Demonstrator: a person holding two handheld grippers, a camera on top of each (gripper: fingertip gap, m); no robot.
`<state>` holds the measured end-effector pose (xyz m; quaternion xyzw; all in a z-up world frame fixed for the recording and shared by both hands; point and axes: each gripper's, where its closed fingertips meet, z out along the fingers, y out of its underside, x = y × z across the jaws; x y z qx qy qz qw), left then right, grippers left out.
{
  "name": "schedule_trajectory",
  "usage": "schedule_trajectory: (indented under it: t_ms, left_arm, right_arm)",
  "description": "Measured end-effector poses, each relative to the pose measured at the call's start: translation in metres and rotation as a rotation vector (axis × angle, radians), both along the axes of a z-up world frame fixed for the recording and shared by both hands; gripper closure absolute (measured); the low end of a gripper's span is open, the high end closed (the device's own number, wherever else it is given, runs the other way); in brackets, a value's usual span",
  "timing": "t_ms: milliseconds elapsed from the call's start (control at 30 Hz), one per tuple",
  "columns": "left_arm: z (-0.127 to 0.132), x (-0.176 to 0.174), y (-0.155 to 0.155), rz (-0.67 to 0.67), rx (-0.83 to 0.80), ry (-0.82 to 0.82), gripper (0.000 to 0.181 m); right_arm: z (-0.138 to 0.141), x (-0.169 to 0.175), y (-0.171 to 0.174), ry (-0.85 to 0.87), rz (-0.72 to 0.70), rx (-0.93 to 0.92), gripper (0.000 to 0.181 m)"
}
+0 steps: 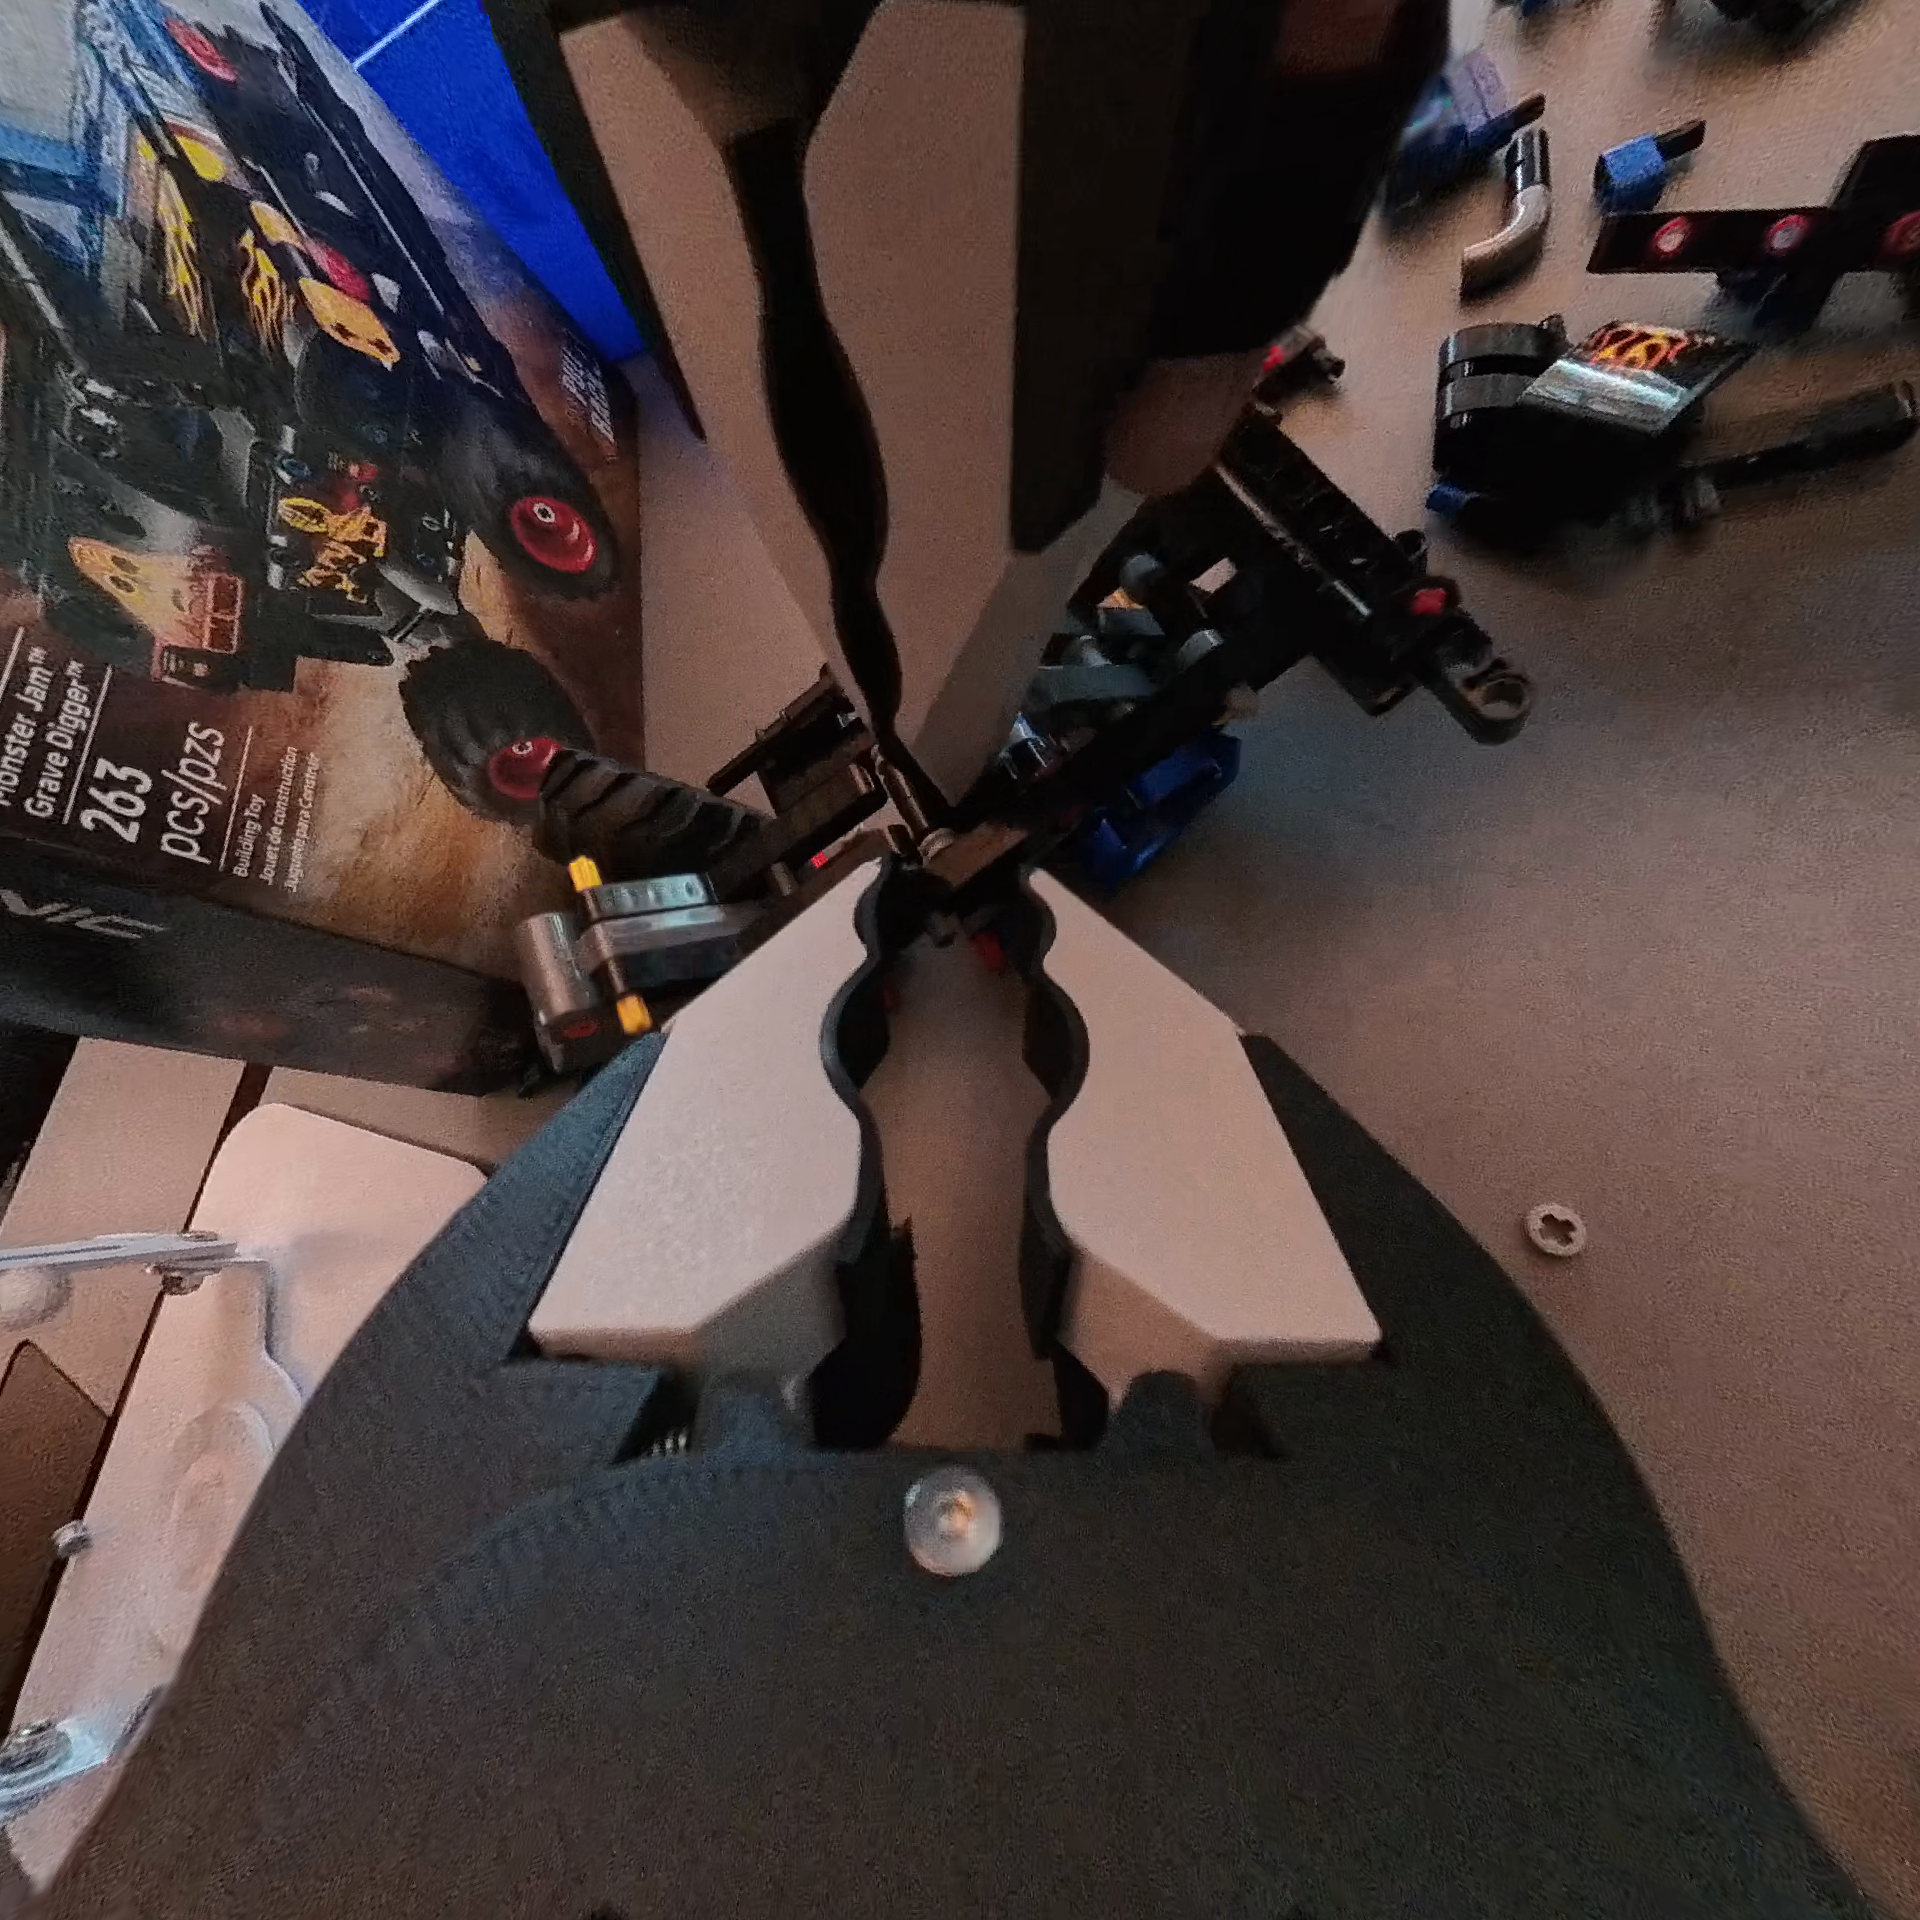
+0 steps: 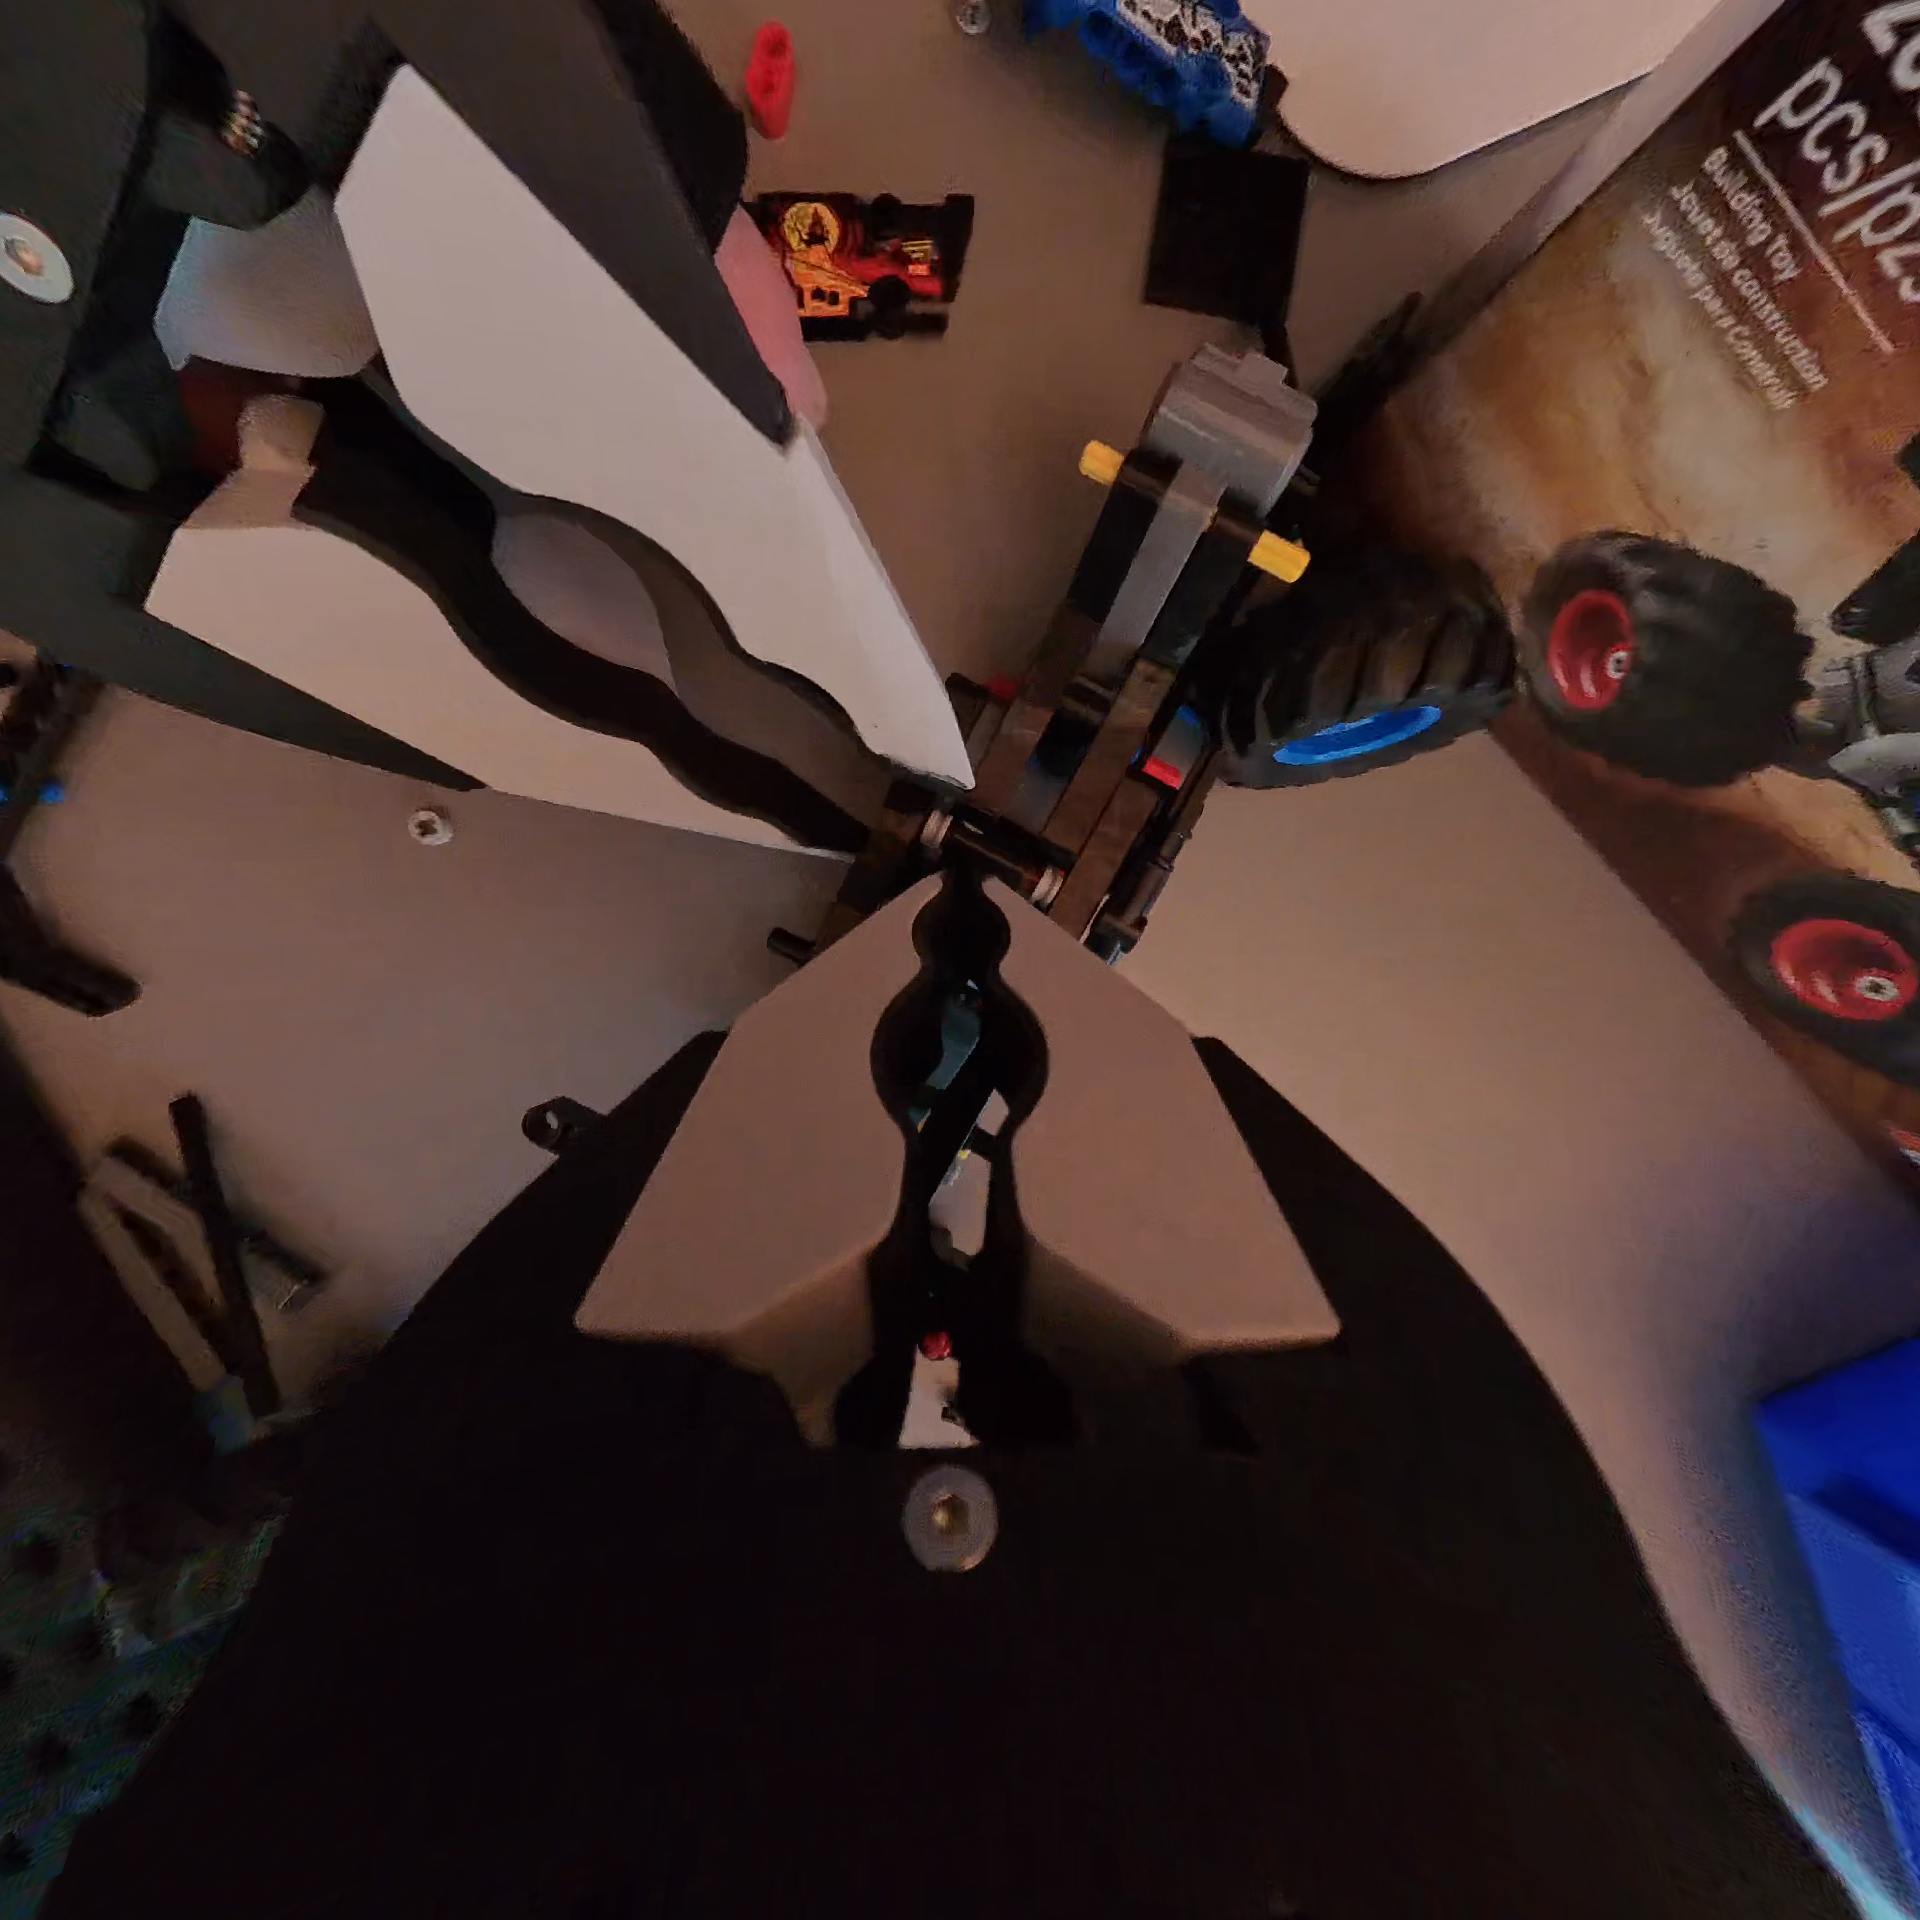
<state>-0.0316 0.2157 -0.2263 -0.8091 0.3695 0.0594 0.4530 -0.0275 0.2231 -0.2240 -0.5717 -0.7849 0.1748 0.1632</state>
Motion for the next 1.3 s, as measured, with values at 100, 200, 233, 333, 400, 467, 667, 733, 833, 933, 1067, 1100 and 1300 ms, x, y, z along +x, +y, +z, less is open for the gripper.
schedule_trajectory:
  t_ms: [100,200,233,333,400,467,667,733,833,933,1067,1100,1300]
  left_arm:
    - [-0.001,-0.002,-0.002,-0.008,-0.022,0.023,0.166]
    - [-0.001,-0.002,-0.006,-0.012,-0.043,0.014,0.167]
    - [-0.001,-0.002,-0.009,-0.013,-0.058,0.021,0.169]
    - [-0.001,-0.001,-0.013,-0.018,-0.039,0.033,0.171]
    - [-0.001,-0.002,-0.012,-0.009,-0.039,0.055,0.171]
    - [-0.002,-0.001,-0.012,-0.007,-0.032,0.089,0.171]
    - [-0.002,0.001,-0.016,-0.025,-0.028,0.136,0.171]
    - [-0.001,0.001,-0.014,-0.019,-0.016,0.134,0.171]
    - [-0.003,0.009,-0.02,-0.046,-0.026,0.141,0.169]
    - [-0.003,0.008,-0.02,-0.047,-0.015,0.136,0.169]
    - [-0.002,0.008,-0.019,-0.042,-0.019,0.085,0.169]
    - [-0.002,0.006,-0.018,-0.045,-0.026,0.037,0.169]
    - [0.001,0.006,-0.018,-0.038,-0.075,0.024,0.169]
  right_arm:
    - [-0.001,0.0,-0.002,0.025,-0.039,-0.132,0.181]
    - [0.0,0.0,-0.006,0.054,-0.045,-0.097,0.181]
    - [-0.001,0.0,-0.008,0.048,-0.028,-0.081,0.181]
    - [-0.002,0.0,-0.008,0.029,-0.019,-0.074,0.181]
    - [-0.002,0.0,-0.008,0.023,-0.019,-0.082,0.181]
    - [-0.002,0.001,-0.008,0.028,-0.021,-0.103,0.181]
    - [-0.003,0.0,-0.007,0.071,-0.043,-0.103,0.181]
    - [-0.004,0.0,-0.006,0.085,-0.067,-0.112,0.181]
    - [-0.006,-0.002,-0.003,0.098,-0.075,-0.065,0.181]
    - [-0.005,-0.001,-0.003,0.138,-0.087,-0.076,0.181]
    - [-0.005,-0.001,-0.002,0.177,-0.111,-0.053,0.181]
    - [-0.005,-0.002,-0.001,0.182,-0.118,-0.041,0.181]
    - [-0.003,-0.002,-0.002,0.261,-0.117,-0.055,0.181]
